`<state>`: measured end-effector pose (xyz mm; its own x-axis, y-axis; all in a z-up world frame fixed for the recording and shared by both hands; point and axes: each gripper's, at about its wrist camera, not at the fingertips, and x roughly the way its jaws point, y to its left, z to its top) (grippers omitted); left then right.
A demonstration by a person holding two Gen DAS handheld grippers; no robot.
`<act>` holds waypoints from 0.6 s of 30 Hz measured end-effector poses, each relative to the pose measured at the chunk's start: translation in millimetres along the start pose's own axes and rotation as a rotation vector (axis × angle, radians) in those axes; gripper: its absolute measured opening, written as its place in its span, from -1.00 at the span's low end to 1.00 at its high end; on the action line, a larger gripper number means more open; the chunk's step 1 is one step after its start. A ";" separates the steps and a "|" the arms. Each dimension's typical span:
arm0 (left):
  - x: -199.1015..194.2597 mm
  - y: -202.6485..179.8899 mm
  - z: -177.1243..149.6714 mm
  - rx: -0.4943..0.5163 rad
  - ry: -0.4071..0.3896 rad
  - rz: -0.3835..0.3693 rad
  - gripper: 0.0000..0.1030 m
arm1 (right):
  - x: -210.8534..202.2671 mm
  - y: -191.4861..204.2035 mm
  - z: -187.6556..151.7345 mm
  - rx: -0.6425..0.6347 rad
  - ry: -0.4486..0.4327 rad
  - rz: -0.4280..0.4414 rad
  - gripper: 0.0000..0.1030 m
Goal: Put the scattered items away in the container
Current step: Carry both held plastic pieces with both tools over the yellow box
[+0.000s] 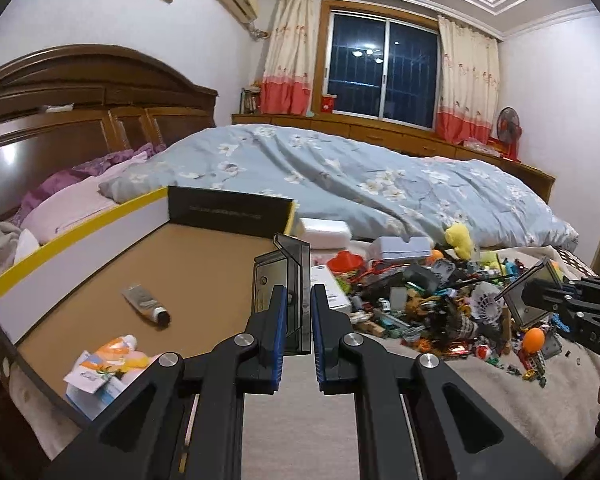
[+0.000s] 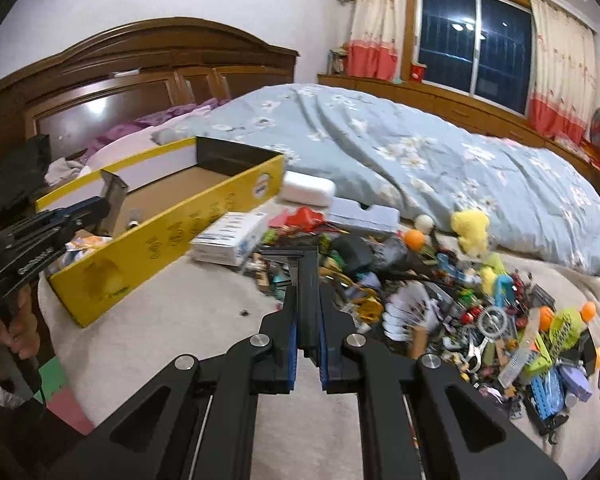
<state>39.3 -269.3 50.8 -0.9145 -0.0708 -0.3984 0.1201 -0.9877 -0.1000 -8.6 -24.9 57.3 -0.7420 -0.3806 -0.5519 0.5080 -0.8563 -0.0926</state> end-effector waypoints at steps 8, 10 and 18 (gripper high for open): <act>-13.2 46.4 -4.4 -0.032 -0.017 0.053 -0.75 | 28.0 60.5 22.6 -0.025 0.012 0.106 -0.87; -16.2 58.9 -6.6 -0.047 -0.018 0.061 -0.75 | 37.0 75.7 24.7 -0.019 0.015 0.144 -0.87; -15.9 100.5 -10.2 -0.068 -0.011 0.143 -0.75 | 74.0 131.4 28.1 -0.020 0.033 0.252 -0.87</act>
<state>69.8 -366.1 37.8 -0.8905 -0.2118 -0.4028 0.2748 -0.9558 -0.1047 -9.0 -175.3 27.6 -0.5765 -0.5693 -0.5861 0.6841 -0.7286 0.0349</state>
